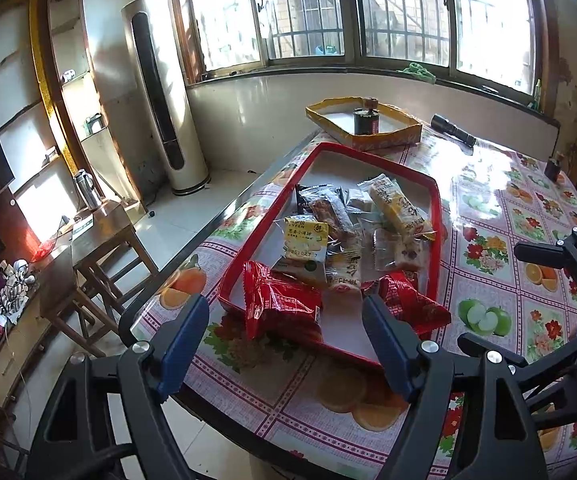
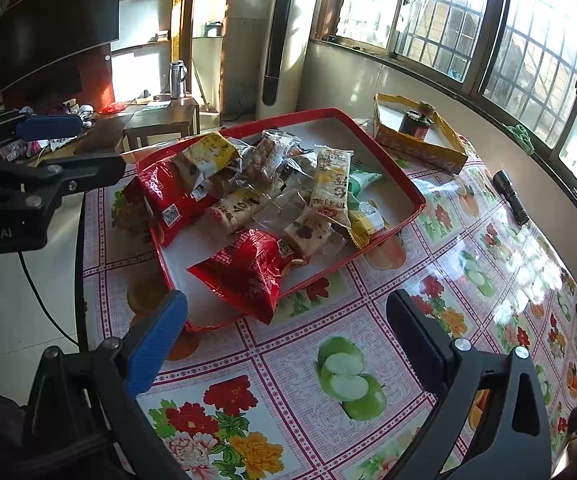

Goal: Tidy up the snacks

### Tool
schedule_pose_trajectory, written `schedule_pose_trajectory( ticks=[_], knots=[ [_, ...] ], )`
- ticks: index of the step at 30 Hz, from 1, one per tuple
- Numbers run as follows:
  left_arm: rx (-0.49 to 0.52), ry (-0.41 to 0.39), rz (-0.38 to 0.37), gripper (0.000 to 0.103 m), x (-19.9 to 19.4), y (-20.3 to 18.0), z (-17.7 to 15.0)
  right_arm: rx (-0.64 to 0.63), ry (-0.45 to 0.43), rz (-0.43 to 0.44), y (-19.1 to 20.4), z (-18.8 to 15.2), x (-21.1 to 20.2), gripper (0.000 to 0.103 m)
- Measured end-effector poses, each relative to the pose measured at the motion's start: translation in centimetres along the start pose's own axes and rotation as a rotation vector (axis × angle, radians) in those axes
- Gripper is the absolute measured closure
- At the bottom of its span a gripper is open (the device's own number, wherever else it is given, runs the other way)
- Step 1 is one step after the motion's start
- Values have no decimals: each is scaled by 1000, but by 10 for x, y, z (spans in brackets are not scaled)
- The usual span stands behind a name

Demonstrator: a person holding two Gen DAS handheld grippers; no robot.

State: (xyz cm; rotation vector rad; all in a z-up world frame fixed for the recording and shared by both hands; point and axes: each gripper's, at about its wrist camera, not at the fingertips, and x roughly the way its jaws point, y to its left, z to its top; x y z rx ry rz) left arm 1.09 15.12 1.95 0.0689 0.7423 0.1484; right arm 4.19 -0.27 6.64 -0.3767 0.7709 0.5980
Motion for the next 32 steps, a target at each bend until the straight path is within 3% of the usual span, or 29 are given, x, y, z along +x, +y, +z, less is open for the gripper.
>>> schedule_pose_trajectory(
  ticks=[11, 32],
  knots=[
    [-2, 15, -4, 24, 1, 2, -3, -4, -9, -45, 4, 8, -7, 3],
    [-12, 23, 33, 24, 3, 12, -9, -4, -17, -38, 6, 14, -5, 3]
  ],
)
